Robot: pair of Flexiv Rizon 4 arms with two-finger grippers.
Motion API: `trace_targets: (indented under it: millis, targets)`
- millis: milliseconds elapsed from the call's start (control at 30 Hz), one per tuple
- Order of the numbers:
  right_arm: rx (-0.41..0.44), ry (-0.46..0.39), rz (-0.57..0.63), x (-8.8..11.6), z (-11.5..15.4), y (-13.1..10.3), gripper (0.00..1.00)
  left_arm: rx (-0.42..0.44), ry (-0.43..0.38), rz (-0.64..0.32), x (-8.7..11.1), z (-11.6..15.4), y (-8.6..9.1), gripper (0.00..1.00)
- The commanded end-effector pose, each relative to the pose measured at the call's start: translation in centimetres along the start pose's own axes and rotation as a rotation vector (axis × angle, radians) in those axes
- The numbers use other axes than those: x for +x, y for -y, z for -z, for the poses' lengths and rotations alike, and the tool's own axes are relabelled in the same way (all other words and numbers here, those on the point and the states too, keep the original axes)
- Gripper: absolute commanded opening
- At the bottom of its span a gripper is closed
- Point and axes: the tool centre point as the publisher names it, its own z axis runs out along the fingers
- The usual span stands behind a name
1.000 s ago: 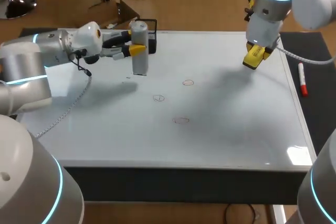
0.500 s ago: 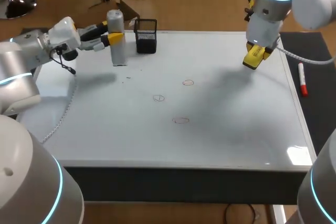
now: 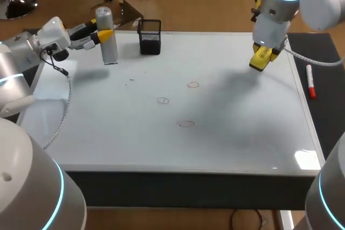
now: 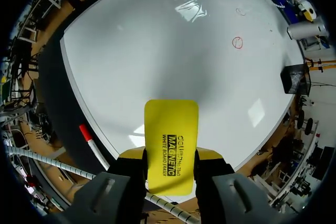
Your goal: Pick up the inspection probe, press it on each red-marked spot on the whiteboard one by one, put down the probe, pick up the eraser, and wipe off all the red marks.
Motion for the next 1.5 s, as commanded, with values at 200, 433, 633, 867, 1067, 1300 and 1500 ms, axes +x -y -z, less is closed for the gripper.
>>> trace_targets:
  millis: [200, 433, 633, 867, 1067, 1300, 1500]
  targets:
    - [0.001, -0.002, 0.002, 0.0, 0.1, 0.1, 0.0, 0.007, -0.002, 0.005, -0.4, 0.1, 0.0, 0.0]
    - [0.001, -0.002, 0.002, 0.0, 0.1, 0.1, 0.0, 0.007, -0.002, 0.005, -0.4, 0.1, 0.0, 0.0]
    - [0.003, 0.002, 0.018, -0.2, 0.2, -0.2, 0.0, 0.007, -0.002, 0.005, -0.4, 0.1, 0.0, 0.0]
    - [0.051, -0.006, 0.135, -2.3, 1.3, -3.6, 0.0, 0.007, -0.002, 0.005, -0.4, 0.1, 0.0, 0.0]
    - [0.089, -0.002, 0.263, -5.1, 2.4, -7.7, 0.0, 0.007, -0.002, 0.005, -0.4, 0.1, 0.0, 0.0]
    - [0.089, 0.058, 0.372, -8.6, 2.9, -13.0, 0.0, 0.007, -0.002, 0.005, -0.4, 0.1, 0.0, 0.0]
    - [0.07, 0.069, 0.494, -12.2, 2.4, -17.7, 0.0, 0.007, -0.002, 0.005, -0.4, 0.1, 0.0, 0.0]
